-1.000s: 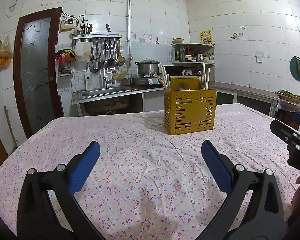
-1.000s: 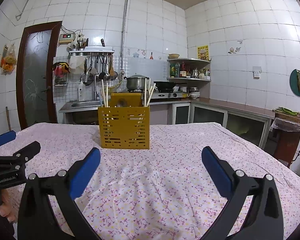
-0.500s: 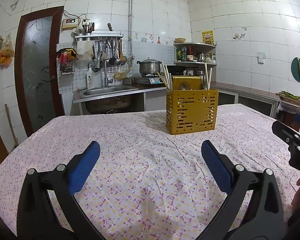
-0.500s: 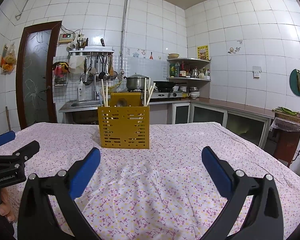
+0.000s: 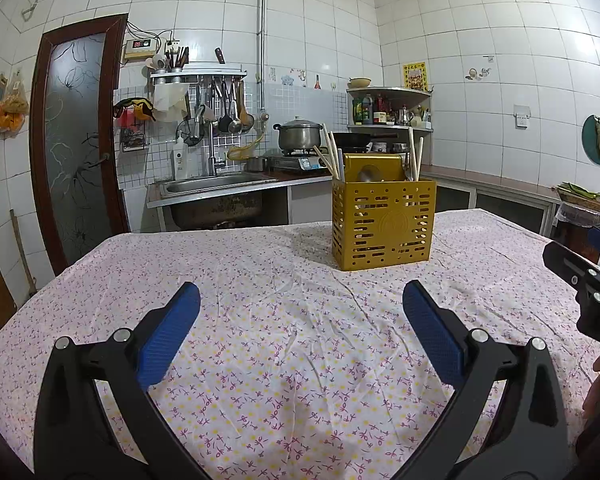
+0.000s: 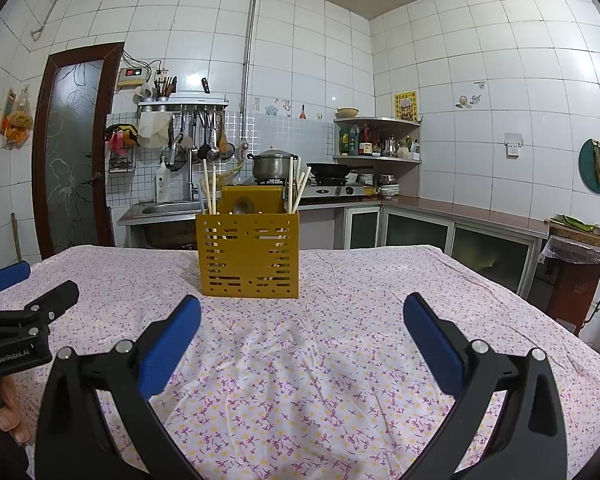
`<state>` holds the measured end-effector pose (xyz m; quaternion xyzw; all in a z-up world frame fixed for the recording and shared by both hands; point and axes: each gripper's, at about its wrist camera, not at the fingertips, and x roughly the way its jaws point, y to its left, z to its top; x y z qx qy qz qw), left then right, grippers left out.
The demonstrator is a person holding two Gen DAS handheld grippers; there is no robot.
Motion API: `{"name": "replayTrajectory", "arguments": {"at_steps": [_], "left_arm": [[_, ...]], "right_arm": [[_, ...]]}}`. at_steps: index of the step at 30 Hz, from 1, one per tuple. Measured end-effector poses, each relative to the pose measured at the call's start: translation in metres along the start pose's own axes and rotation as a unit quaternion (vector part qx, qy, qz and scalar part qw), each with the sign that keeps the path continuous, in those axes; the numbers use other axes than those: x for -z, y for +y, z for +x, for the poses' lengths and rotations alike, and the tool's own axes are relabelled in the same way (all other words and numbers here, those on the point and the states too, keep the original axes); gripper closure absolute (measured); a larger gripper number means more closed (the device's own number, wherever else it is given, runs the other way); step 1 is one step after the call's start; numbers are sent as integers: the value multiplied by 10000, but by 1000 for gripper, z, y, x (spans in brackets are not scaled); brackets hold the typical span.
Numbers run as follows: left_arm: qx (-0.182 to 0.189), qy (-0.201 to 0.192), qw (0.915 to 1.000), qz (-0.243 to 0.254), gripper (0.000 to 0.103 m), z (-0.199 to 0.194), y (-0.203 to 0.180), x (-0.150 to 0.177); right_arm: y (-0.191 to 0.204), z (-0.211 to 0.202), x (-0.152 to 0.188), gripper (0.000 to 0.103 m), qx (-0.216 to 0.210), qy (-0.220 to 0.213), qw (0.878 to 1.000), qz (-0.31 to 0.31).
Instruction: Organize utensils
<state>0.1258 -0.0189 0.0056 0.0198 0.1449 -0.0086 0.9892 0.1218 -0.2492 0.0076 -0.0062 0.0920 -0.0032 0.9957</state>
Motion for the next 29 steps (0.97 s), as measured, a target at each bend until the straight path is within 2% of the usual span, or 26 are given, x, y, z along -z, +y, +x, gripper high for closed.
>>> {"name": "replayTrajectory", "arguments": {"at_steps": [29], "left_arm": [[3, -19, 10000, -3, 5, -1, 0, -1]], "right_arm": [[0, -2, -1, 4, -7, -14, 10000, -40]]}}
